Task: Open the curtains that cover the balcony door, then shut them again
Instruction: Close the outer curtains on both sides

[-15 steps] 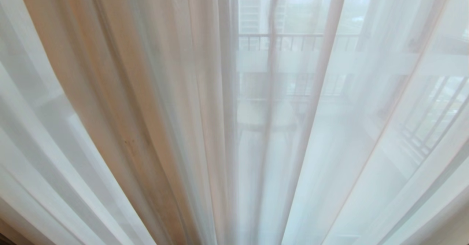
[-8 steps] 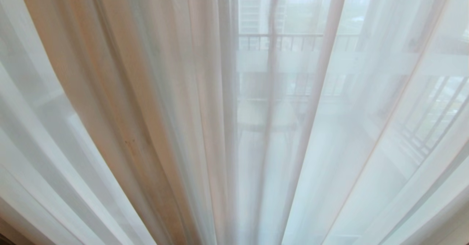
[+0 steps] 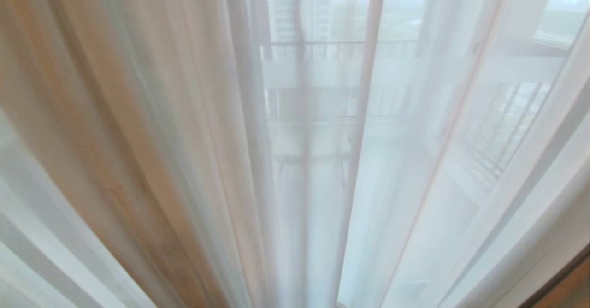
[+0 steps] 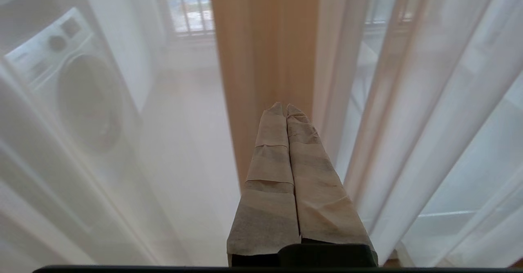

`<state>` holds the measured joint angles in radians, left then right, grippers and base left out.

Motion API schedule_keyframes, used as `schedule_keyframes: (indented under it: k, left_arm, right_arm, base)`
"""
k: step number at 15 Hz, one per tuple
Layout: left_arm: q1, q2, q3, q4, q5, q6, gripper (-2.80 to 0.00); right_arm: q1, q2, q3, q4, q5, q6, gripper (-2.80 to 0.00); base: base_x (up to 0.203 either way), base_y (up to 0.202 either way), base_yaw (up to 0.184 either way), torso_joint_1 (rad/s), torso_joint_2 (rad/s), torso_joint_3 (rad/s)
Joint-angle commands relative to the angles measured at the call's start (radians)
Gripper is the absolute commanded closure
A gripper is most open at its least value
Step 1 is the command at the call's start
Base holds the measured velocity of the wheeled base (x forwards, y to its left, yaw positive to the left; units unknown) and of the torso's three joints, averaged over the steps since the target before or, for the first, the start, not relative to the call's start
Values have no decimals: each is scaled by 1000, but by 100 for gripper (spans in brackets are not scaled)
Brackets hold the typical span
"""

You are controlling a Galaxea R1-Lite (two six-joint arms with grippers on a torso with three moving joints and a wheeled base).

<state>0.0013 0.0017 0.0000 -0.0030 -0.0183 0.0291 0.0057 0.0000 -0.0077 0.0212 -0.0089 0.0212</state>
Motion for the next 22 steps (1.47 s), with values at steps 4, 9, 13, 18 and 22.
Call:
schedule_keyframes:
  k: [4,9,13,18,22]
  left_arm:
    - [0,-2,0,0,1,0,0]
    - [0,-2,0,1,6,6,0]
    - [0,-2,0,1,6,0,0]
    - [0,-2,0,1,6,0,0]
    - [0,-2,0,1,4,-1,0]
  right_arm:
    - [0,2,0,0,1,0,0]
    - [0,0,0,0,0,0,0]
    - [0,0,0,0,0,0,0]
    - [0,0,0,0,0,0,0]
    - [0,0,0,-1,1,-1,0]
  base:
    - [1,8,-172,-83,188,93]
    - [0,9,-165,-72,155,76]
    - [0,2,-46,-2,3,2]
    - [0,0,0,0,0,0]
    - [0,0,0,0,0,0]
